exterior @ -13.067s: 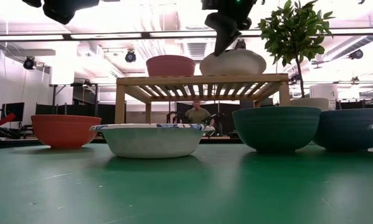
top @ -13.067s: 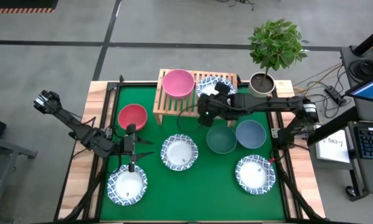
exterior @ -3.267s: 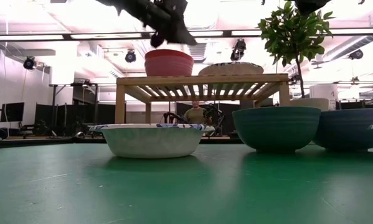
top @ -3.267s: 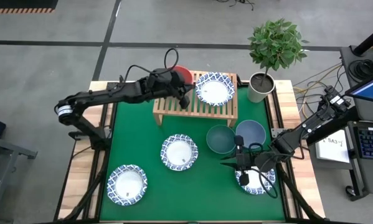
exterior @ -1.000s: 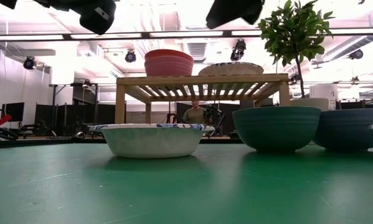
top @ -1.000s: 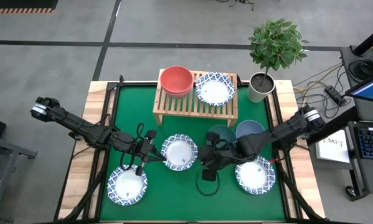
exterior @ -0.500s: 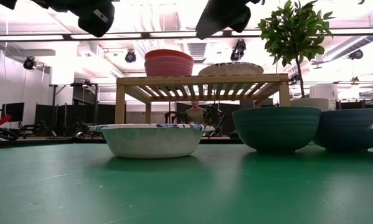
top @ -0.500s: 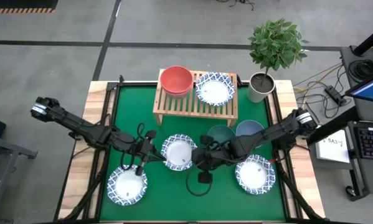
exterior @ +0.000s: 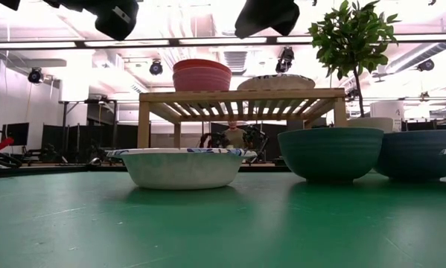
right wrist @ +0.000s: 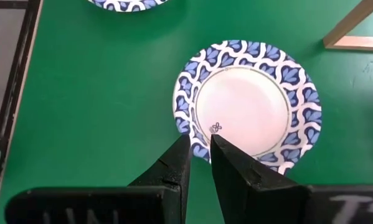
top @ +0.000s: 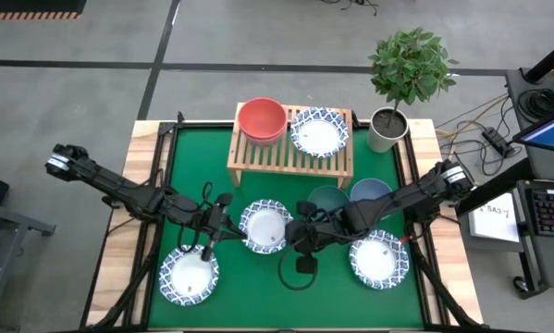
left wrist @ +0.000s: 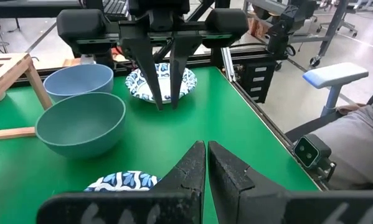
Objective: Place and stack bowls onto a shelf
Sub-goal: Stack the white bowl on top of the white bowl on the shelf
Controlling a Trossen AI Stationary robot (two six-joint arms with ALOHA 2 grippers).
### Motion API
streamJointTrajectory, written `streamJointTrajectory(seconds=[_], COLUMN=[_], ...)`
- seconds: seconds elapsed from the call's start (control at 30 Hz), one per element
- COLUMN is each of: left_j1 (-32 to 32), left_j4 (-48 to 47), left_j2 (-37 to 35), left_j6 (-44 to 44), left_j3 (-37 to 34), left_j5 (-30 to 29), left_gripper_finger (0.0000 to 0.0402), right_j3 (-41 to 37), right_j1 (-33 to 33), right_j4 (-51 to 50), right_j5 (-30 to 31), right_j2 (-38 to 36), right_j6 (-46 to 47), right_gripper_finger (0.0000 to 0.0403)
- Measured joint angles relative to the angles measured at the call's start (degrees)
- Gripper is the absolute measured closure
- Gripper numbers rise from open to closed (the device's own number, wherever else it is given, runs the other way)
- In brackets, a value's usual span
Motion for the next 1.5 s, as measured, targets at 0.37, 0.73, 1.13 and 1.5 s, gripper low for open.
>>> streamJointTrajectory(seconds=[0.37, 0.73, 1.13, 1.5], left_j1=[0.0, 0.1, 0.1, 0.1], left_j4=[1.4, 1.5, 1.5, 1.3], left_j2=[0.0, 0.0, 0.0, 0.0], left_j6=[0.1, 0.1, 0.1, 0.1], left_j3=[0.0, 0.0, 0.0, 0.0], left_j5=[0.0, -5.0, -5.0, -5.0], left_gripper_finger=[0.04, 0.04, 0.04, 0.04], right_j3=[0.0, 0.0, 0.0, -11.6], right_j1=[4.4, 4.2, 4.8, 4.7], right_j4=[-10.9, -18.0, -36.3, -40.1], right_j5=[-1.0, -5.1, -8.9, -4.8], right_j2=[-0.1, -0.3, -0.6, -12.5], right_j6=[12.2, 15.0, 21.8, 26.9], right_gripper_finger=[0.0351, 0.0293, 0.0221, 0.0227])
